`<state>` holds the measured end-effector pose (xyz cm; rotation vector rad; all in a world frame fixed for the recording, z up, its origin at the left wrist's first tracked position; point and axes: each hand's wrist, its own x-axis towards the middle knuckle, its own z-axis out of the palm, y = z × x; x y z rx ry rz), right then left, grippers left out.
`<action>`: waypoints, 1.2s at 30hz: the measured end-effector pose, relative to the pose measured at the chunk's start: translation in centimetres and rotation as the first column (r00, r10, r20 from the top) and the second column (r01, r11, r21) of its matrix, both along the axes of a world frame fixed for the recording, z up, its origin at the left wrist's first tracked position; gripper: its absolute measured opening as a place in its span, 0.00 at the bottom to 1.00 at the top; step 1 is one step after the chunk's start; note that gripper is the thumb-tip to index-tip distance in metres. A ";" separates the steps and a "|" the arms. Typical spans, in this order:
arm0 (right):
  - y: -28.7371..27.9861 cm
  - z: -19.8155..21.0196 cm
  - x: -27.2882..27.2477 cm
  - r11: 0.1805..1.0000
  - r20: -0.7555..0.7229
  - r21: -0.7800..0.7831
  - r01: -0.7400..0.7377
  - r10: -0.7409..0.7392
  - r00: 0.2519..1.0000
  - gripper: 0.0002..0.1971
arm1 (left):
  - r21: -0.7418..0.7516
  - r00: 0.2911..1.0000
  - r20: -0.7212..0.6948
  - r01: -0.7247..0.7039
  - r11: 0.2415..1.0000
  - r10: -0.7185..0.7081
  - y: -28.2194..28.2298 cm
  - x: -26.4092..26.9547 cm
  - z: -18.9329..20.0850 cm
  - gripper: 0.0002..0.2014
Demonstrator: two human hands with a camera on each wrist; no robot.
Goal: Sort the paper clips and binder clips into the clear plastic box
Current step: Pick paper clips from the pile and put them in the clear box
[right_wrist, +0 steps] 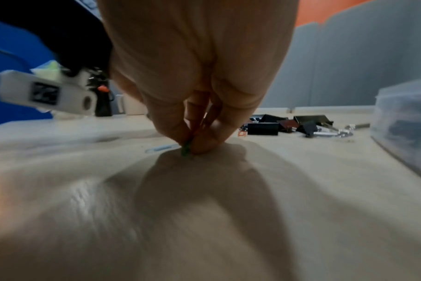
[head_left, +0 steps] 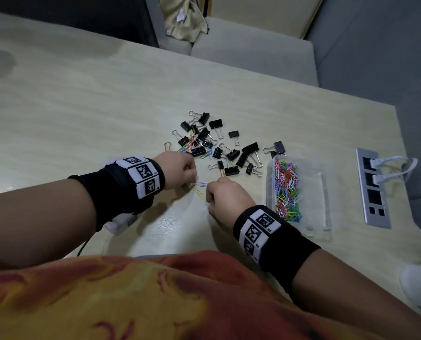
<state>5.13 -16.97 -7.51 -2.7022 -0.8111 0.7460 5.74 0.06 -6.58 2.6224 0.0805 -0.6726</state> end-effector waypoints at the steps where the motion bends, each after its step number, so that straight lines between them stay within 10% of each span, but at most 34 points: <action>1: 0.1 0.1 0.1 1.000 -0.016 0.002 0.030 -0.030 0.999 0.08 | -0.098 0.997 -0.061 -0.054 0.994 0.048 -0.3 -0.2 -0.3 0.12; 4: 0.0 0.5 0.5 0.975 -0.070 0.090 0.204 -0.198 0.978 0.05 | -0.496 0.894 -0.365 -0.422 0.759 0.258 -1.3 -0.6 -1.0 0.17; 9: 1.5 2.3 0.7 0.754 -0.321 0.462 0.466 -0.348 0.881 0.08 | -0.585 0.721 -0.650 -0.676 0.448 0.238 -1.6 -0.3 -0.9 0.28; 13: 1.5 2.8 1.7 0.831 -0.068 0.452 0.323 -0.329 0.942 0.07 | -0.503 0.662 -0.709 -0.716 0.483 0.243 -0.5 0.3 -0.8 0.29; 15: 0.8 2.2 2.1 0.974 0.053 0.213 0.077 -0.090 0.995 0.18 | -0.459 0.649 -0.706 -0.725 0.514 0.285 0.3 0.4 -1.0 0.28; 18: 0.0 0.1 1.4 0.968 0.043 -0.089 -0.235 0.239 0.970 0.33 | -0.428 0.636 -0.704 -0.734 0.527 0.316 1.2 0.5 -1.3 0.27; 21: -0.5 -1.4 0.2 0.966 0.140 -0.046 -0.254 0.258 0.956 0.21 | -0.421 0.643 -0.685 -0.734 0.534 0.344 1.7 0.5 -1.2 0.27; 31: -0.4 -0.4 1.5 0.986 0.012 0.094 0.136 -0.138 0.990 0.09 | -0.411 0.657 -0.686 -0.705 0.577 0.314 0.7 0.1 -0.8 0.28; 36: 1.1 1.7 0.9 0.831 -0.219 0.372 0.413 -0.354 0.909 0.03 | -0.458 0.645 -0.711 -0.726 0.512 0.280 -0.3 -0.1 -0.9 0.30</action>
